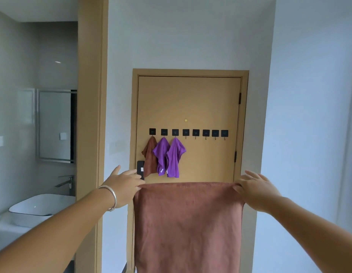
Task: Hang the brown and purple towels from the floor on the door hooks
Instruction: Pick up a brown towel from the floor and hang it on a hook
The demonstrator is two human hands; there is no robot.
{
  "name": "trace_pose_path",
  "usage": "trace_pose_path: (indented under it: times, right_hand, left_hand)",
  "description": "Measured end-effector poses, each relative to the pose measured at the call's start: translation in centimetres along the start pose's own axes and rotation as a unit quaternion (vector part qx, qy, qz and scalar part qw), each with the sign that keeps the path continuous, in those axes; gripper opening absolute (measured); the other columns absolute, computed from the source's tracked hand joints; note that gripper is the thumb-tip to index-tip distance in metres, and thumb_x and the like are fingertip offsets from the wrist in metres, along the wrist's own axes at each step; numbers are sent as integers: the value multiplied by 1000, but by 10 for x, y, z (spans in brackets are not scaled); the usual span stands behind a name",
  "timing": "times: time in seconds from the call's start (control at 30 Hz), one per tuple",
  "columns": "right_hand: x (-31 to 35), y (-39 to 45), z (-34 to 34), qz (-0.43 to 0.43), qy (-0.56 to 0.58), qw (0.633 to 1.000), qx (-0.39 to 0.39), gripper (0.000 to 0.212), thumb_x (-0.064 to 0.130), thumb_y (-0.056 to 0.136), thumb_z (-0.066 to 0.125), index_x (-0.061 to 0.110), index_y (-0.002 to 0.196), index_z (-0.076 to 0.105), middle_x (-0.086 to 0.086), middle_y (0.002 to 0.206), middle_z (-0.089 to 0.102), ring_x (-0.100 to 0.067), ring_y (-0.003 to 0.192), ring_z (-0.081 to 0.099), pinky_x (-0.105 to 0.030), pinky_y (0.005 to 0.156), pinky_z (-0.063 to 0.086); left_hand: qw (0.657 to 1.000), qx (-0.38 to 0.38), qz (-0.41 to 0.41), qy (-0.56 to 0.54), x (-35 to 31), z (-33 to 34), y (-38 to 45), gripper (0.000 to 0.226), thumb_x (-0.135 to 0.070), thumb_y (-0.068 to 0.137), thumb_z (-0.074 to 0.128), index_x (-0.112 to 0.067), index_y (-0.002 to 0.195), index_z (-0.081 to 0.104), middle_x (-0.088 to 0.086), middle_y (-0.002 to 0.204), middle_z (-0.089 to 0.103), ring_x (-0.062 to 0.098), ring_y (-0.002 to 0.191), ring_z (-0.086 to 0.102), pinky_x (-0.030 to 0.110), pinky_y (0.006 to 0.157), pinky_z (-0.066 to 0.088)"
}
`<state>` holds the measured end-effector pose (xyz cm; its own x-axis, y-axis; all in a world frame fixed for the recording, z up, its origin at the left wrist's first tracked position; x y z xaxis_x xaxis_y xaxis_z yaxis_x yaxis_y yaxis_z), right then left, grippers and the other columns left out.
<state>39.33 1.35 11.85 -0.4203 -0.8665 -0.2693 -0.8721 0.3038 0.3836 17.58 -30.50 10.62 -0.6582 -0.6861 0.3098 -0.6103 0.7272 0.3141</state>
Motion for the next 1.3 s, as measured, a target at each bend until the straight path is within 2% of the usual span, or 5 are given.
trace_pose_path:
  times: [0.3,0.47,0.7,0.83,1.3]
  right_hand:
    - [29,82,25,-17,-13,1000,-2,34,37,103,32,39,134,48,16,133,48,-19,140,25,-35,114,22]
    - [27,140,56,-8,6,1000,-1,37,39,104,28,39,136,46,13,142,44,-20,145,17,-38,117,17]
    - [3,242,108,-17,-4,1000,-7,36,34,102,40,39,138,44,11,145,42,-24,146,16,-42,118,18]
    - [-17,303,136,-20,5,1000,-21,36,34,102,40,39,138,44,13,145,41,-24,146,17,-42,117,20]
    - [-56,464,221,15,61,998,1,41,41,103,24,35,138,45,7,147,40,-19,146,15,-37,117,18]
  left_hand:
    - [1000,-2,17,17,46,50,66,44,-20,101,26,-36,140,41,-15,143,39,13,146,10,55,115,-1]
    - [999,12,21,45,59,76,116,46,-18,100,26,-33,140,41,-14,144,38,15,146,9,57,115,1]
    - [996,13,19,89,70,98,207,46,-15,98,30,-32,139,42,-11,142,40,17,142,17,58,114,4]
    - [997,10,5,78,75,109,267,48,-17,100,30,-35,144,34,-15,147,35,17,146,12,55,115,3]
    - [1000,7,-9,-12,93,182,453,40,-26,103,26,-34,136,47,-19,141,43,7,140,21,44,114,9]
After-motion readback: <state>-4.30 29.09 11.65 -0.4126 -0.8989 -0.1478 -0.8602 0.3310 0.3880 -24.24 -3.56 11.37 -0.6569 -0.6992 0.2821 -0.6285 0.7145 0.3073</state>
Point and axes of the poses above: each hand's wrist, its own y-axis towards the middle knuckle, its own z-axis out of the palm, x = y × z, the point moved 6 cm from there along y, towards the middle knuckle
